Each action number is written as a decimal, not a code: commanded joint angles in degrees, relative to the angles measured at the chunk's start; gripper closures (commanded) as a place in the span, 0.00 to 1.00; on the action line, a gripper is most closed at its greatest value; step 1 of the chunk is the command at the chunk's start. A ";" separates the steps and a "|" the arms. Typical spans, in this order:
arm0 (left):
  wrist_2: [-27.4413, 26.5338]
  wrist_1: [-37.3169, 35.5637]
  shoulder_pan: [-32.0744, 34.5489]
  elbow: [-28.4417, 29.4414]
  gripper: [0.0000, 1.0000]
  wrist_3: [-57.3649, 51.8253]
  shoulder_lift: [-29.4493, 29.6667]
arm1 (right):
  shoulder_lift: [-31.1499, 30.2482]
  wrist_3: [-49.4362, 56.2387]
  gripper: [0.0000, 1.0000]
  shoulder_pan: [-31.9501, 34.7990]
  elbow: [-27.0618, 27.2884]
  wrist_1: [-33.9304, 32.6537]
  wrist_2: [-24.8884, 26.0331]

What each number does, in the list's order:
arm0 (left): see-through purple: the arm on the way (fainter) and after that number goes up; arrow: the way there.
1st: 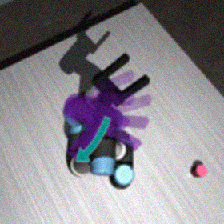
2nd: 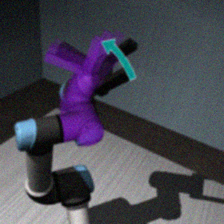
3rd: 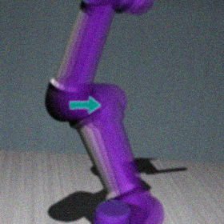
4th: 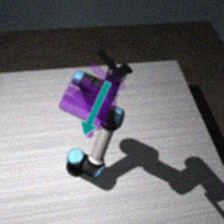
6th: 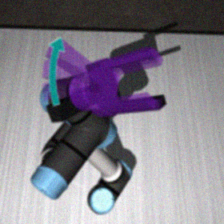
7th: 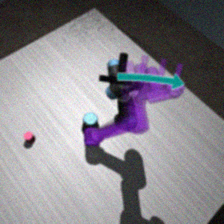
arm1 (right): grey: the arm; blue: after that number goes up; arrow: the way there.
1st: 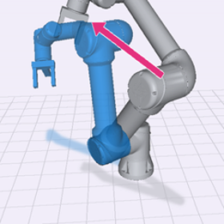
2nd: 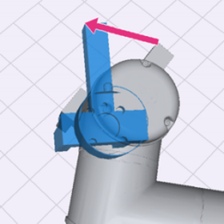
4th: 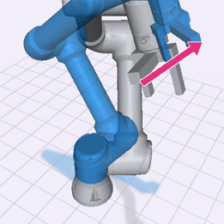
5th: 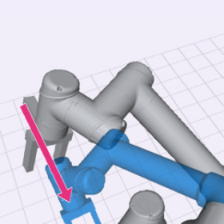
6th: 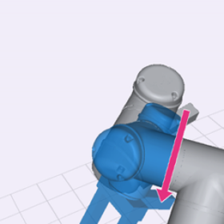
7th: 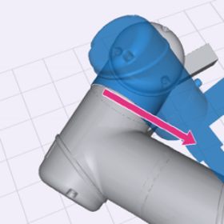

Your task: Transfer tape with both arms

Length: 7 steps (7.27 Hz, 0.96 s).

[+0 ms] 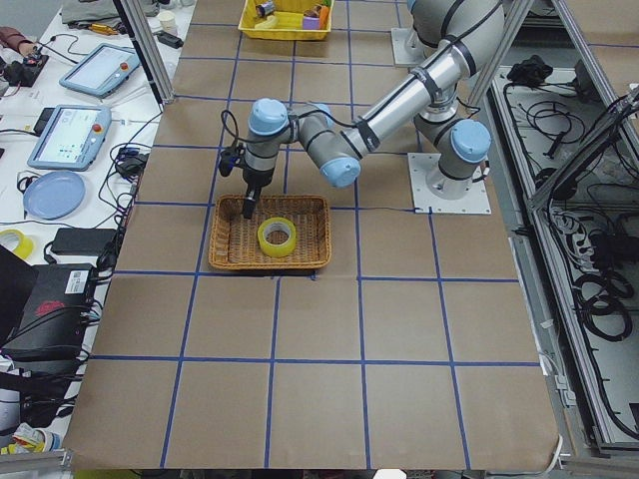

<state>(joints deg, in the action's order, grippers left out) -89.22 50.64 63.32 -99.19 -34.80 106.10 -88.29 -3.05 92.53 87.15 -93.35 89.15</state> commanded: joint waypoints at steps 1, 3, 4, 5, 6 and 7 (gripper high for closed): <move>-0.16 9.44 10.11 0.93 0.00 8.92 -3.69 | -0.04 -0.03 0.00 0.02 0.04 0.10 -0.12; 0.10 20.58 20.04 4.16 0.00 24.27 -7.03 | -0.04 -0.03 0.00 0.02 0.04 0.10 -0.12; 0.01 26.38 23.74 8.18 0.00 25.73 -7.40 | -0.04 -0.03 0.00 0.02 0.04 0.10 -0.03; 0.01 32.88 25.52 12.66 0.00 26.27 -7.05 | -0.04 -0.03 0.00 0.02 0.04 0.10 -0.03; 0.36 38.60 25.71 16.71 0.00 27.75 -6.87 | -0.04 -0.03 0.00 0.02 0.04 0.10 -0.03; 0.54 41.44 25.80 18.66 0.00 27.94 -6.44 | -0.04 -0.03 0.00 0.02 0.04 0.10 -0.03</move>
<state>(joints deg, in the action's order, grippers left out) -88.94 86.63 88.50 -84.28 -7.80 99.27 -88.33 -3.08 92.55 87.19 -93.25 89.12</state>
